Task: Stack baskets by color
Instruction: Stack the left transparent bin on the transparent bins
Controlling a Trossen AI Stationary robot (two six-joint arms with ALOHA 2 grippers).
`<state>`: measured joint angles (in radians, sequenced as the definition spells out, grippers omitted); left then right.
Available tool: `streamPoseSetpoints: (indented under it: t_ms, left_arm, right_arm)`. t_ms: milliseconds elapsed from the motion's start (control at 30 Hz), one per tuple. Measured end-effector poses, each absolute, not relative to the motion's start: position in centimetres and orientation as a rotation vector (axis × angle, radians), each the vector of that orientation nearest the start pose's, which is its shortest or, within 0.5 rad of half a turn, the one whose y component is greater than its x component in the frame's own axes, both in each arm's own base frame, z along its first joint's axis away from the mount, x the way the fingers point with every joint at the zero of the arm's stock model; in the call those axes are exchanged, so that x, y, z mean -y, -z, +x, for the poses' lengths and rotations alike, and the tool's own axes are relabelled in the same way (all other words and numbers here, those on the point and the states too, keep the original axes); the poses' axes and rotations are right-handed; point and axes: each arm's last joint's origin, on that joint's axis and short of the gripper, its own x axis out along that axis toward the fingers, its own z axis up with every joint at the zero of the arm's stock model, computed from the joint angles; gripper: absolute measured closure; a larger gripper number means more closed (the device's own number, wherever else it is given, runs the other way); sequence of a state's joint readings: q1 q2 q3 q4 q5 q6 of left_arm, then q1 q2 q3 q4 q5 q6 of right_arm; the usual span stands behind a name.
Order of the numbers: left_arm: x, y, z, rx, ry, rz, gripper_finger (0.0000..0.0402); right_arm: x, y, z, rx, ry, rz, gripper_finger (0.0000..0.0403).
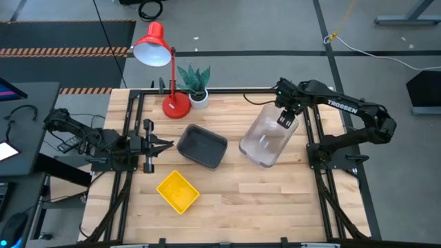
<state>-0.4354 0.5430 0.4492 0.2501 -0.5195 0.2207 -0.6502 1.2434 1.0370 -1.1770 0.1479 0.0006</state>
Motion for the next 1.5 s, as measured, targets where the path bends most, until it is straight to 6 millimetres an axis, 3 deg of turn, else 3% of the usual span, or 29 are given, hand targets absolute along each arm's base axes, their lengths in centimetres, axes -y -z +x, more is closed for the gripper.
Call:
streamPoseSetpoints:
  t_ms: [200,467,800,1000,1233,1500]
  left_arm:
    - [4.4,-29.1,12.9,0.129,-0.099,0.148,0.0368]
    - [4.4,-29.1,12.9,0.129,-0.099,0.148,0.0378]
    - [4.4,-29.1,12.9,0.129,-0.099,0.148,0.0368]
    - [4.4,-29.1,12.9,0.129,-0.099,0.148,0.0373]
    - [4.4,-29.1,12.9,0.129,-0.099,0.148,0.0377]
    - [4.4,-29.1,12.9,0.129,-0.099,0.148,0.0368]
  right_arm:
    - [12.7,-26.2,16.0,-1.385,0.668,0.351,0.0225]
    - [13.0,-26.2,15.6,-1.393,0.687,0.373,0.0161]
    - [13.0,-28.8,15.7,-1.367,0.669,0.373,0.0098]
    - [12.9,-28.9,15.8,-1.349,0.616,0.391,0.0096]
    - [13.0,-28.9,15.9,-1.349,0.756,0.341,0.0117]
    - [12.5,-29.5,15.7,-1.403,0.643,0.314,0.0133]
